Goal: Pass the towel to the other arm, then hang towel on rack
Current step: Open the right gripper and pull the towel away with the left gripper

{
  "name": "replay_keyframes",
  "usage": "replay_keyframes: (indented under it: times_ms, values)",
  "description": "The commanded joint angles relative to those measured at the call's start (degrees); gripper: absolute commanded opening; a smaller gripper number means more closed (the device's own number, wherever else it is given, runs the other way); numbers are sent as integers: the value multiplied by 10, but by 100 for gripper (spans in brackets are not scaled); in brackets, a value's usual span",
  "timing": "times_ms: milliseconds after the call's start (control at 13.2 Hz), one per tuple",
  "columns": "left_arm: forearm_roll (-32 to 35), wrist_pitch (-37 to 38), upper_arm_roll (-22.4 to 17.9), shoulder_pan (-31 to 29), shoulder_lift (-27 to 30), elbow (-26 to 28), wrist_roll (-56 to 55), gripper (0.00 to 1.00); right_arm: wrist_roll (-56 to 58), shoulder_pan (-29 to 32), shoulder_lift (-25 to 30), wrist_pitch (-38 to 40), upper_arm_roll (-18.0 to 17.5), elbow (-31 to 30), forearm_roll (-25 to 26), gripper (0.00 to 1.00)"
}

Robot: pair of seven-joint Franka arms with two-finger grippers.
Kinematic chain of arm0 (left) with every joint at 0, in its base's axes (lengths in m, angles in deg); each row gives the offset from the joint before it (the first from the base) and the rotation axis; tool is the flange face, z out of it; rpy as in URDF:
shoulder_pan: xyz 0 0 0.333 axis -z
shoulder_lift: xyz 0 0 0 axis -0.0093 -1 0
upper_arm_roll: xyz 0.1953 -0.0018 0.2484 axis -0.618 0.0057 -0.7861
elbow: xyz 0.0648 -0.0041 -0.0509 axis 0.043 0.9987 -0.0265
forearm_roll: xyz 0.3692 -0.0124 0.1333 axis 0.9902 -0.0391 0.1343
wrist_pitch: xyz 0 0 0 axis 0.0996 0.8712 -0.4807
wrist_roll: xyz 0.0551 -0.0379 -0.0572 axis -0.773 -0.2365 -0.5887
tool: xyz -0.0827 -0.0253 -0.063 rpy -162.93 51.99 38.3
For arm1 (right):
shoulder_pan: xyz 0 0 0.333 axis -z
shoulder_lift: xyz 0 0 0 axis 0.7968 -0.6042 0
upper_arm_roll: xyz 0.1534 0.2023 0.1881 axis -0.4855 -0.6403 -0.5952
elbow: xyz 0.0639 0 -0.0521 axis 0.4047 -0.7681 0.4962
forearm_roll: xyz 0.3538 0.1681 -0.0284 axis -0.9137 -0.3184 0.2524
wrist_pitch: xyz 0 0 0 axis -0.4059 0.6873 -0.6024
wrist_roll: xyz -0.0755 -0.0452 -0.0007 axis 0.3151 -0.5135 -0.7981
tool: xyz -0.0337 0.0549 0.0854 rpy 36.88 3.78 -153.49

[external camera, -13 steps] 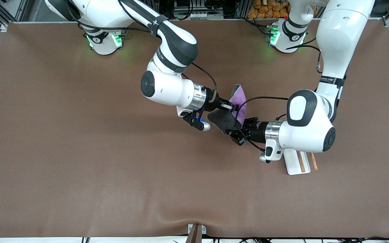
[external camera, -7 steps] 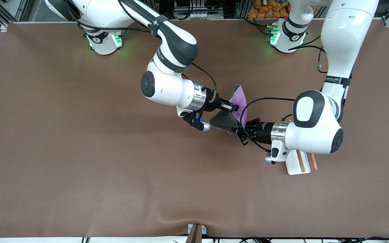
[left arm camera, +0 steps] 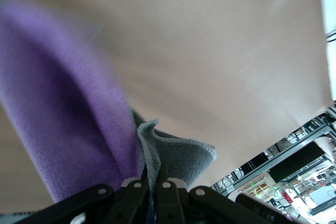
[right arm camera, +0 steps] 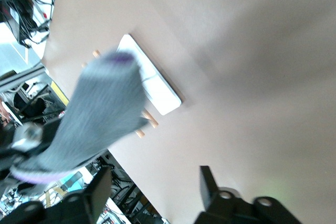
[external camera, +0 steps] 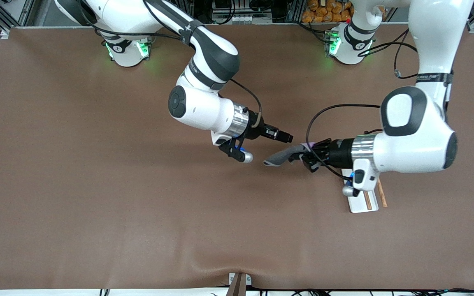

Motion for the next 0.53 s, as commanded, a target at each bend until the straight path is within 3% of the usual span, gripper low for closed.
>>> replay_keyframes:
  times_ms: [0, 151, 453]
  values:
    - [2, 8, -1, -25, 24, 10, 40, 0, -9, 30, 15, 14, -4, -1, 21, 100]
    - [30, 9, -2, -28, 31, 11, 64, 0, -9, 57, 22, 57, -4, -2, 80, 100]
    - [131, 47, -2, -59, 30, 12, 161, 0, 12, 90, 51, 188, -5, -2, 315, 100]
